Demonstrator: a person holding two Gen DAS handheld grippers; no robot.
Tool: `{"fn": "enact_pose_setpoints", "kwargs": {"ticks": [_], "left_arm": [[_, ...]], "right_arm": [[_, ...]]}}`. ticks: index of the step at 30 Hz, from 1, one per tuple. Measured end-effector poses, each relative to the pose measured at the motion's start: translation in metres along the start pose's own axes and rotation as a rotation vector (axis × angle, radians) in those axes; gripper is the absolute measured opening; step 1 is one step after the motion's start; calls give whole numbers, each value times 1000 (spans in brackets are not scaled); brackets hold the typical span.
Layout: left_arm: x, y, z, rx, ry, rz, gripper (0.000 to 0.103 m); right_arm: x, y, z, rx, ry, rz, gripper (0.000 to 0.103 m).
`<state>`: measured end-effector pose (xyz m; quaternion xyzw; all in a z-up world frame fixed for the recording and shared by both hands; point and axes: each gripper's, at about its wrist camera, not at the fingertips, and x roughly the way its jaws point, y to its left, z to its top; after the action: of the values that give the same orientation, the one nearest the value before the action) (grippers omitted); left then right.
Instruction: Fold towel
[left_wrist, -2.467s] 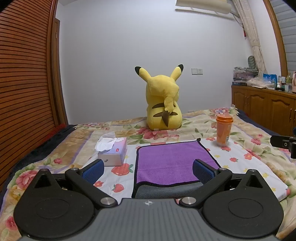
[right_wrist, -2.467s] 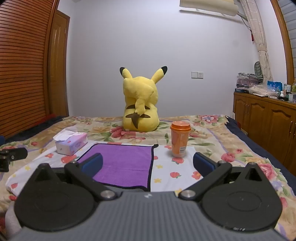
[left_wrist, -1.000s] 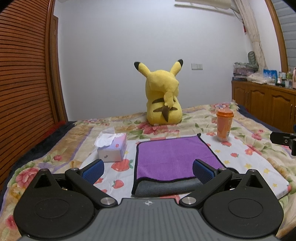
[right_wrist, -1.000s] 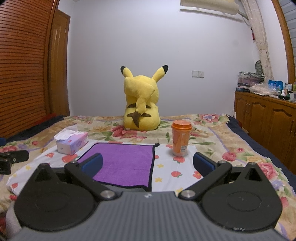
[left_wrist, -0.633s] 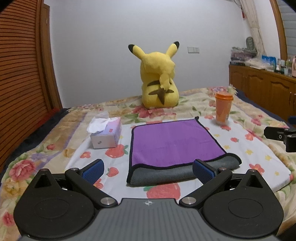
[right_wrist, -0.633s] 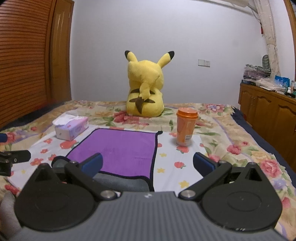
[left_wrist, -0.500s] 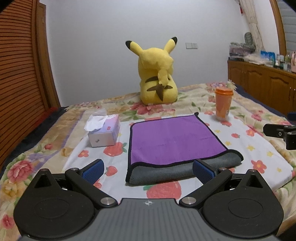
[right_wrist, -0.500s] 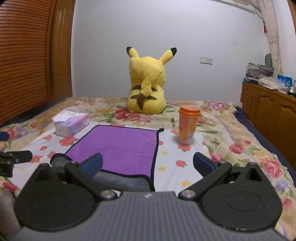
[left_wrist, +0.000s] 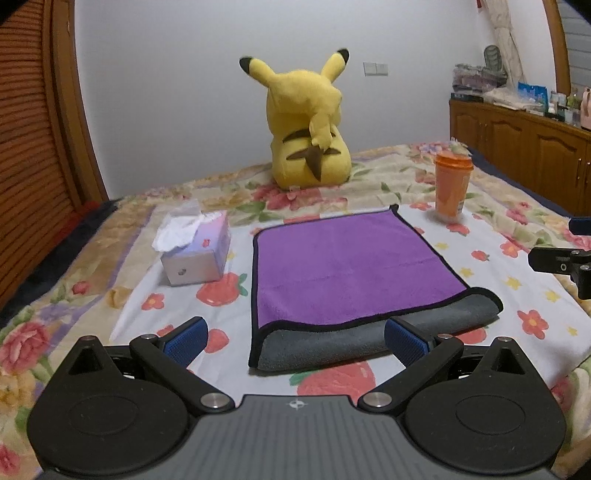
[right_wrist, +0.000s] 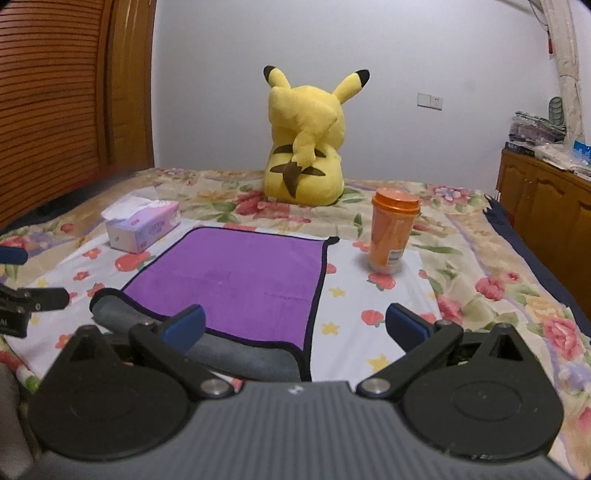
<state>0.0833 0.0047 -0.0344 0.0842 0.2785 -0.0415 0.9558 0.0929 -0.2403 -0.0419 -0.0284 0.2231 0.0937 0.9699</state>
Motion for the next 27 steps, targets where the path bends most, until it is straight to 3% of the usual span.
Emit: {"fn": "enact_pose_setpoints", "kwargs": {"ticks": [12,21,27], "left_arm": [[26,12,10,32,6,-30,103],[58,30,16,16,63,-79,92],[77,39,15,24,98,-95,78]], "right_arm": [[32,-2,5,-32,54,51,103],[51,-8,4,-15,110,93,103],[64,-6,0,-26,151,113,103]]}}
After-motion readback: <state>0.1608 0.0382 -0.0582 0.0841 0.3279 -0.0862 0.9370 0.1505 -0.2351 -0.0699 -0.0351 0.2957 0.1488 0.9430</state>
